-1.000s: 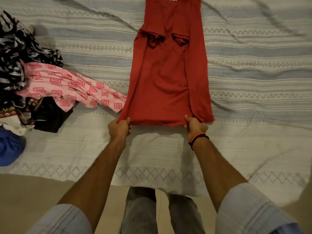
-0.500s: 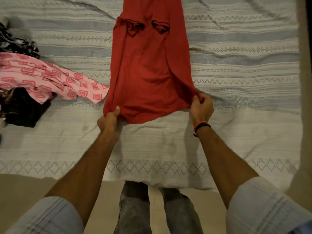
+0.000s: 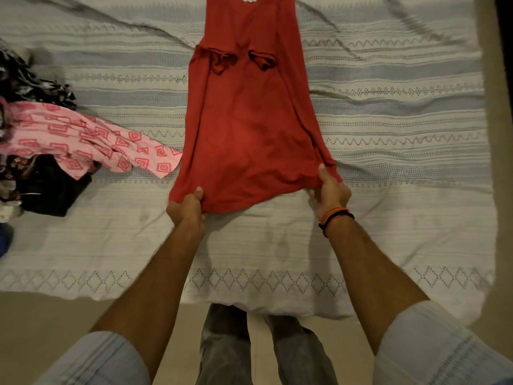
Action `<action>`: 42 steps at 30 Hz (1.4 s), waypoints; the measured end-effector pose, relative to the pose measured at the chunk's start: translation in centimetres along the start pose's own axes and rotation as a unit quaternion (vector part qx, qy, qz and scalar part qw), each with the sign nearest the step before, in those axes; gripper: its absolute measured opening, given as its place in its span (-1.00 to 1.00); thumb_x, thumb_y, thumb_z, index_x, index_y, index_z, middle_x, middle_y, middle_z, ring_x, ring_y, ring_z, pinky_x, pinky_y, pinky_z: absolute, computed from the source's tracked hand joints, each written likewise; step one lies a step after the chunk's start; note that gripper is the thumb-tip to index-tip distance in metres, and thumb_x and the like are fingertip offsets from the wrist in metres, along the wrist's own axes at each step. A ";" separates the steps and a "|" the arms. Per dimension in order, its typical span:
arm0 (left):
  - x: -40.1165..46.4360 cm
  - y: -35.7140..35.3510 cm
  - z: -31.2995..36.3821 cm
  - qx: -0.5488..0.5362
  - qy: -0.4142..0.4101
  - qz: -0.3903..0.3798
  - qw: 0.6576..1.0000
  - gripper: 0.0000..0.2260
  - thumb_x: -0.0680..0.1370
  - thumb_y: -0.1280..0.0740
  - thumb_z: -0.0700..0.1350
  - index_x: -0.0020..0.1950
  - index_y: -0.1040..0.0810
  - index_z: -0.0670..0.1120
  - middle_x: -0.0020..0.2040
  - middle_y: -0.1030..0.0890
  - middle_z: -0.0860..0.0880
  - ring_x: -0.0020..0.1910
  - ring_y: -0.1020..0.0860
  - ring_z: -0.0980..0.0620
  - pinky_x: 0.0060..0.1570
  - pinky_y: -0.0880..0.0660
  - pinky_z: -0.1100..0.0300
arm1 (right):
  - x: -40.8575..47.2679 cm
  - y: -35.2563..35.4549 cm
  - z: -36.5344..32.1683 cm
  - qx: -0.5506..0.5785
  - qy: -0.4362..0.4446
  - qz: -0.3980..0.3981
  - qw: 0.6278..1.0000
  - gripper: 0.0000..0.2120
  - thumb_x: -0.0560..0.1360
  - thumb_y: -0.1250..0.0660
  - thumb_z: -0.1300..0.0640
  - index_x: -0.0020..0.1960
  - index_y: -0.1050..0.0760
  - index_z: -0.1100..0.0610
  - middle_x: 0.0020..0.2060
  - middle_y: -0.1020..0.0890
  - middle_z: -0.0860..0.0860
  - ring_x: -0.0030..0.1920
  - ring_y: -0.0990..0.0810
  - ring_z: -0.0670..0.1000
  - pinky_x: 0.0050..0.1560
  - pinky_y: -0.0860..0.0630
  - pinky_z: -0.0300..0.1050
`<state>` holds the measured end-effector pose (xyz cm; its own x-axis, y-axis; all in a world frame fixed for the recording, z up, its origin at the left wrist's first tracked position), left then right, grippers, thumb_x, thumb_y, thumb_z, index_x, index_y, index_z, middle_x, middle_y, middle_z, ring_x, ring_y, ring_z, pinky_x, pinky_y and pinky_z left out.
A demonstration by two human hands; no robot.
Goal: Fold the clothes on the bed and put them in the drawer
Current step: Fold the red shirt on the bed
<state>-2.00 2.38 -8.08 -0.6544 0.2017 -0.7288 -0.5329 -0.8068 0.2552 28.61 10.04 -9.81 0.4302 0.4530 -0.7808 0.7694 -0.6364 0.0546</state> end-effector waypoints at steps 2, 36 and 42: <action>0.5 0.1 -0.7 0.018 0.010 0.012 1.000 -0.48 0.43 -0.51 -0.22 0.35 -0.46 -0.21 0.21 -0.59 -0.12 0.09 -0.60 -0.11 -0.09 -0.59 0.04 | 0.4 0.6 0.3 -0.013 -0.013 0.006 1.000 -0.69 0.42 -0.51 0.24 0.14 -0.60 0.20 0.03 -0.68 0.14 -0.06 -0.70 0.17 -0.39 -0.57 -0.19; -10.0 -15.8 -6.4 0.574 -0.661 -0.211 0.435 -0.74 0.29 -0.28 -0.35 -0.06 -0.59 -0.19 -0.08 -0.56 -0.20 -0.20 -0.50 -0.18 -0.32 -0.45 0.04 | 2.0 2.0 -3.3 0.059 0.042 -0.024 0.997 -0.81 0.37 -0.52 0.33 -0.14 -0.60 0.09 -0.17 -0.68 0.00 -0.04 -0.66 0.01 0.04 -0.61 -0.04; -10.5 -15.4 -7.4 0.586 -0.644 -0.250 0.424 -0.60 0.34 -0.41 -0.40 0.15 -0.57 -0.18 -0.02 -0.54 -0.18 -0.18 -0.50 -0.16 -0.23 -0.39 0.01 | 1.4 2.4 -4.2 -0.026 0.158 0.088 0.983 -0.84 0.41 -0.45 0.32 -0.15 -0.57 0.08 -0.26 -0.62 -0.08 -0.21 -0.61 -0.09 -0.16 -0.57 -0.22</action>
<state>17.08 8.56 -9.08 0.3488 0.9297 -0.1188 -0.1843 0.1923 0.9639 33.03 11.75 -8.18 0.6778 0.5151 -0.5247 0.6896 -0.6929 0.2105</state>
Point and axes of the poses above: each hand's wrist, its own x-axis towards the middle knuckle, its own y-axis out of the back of the hand, z = x × y, the point moved 5 cm from there along x, towards the middle knuckle
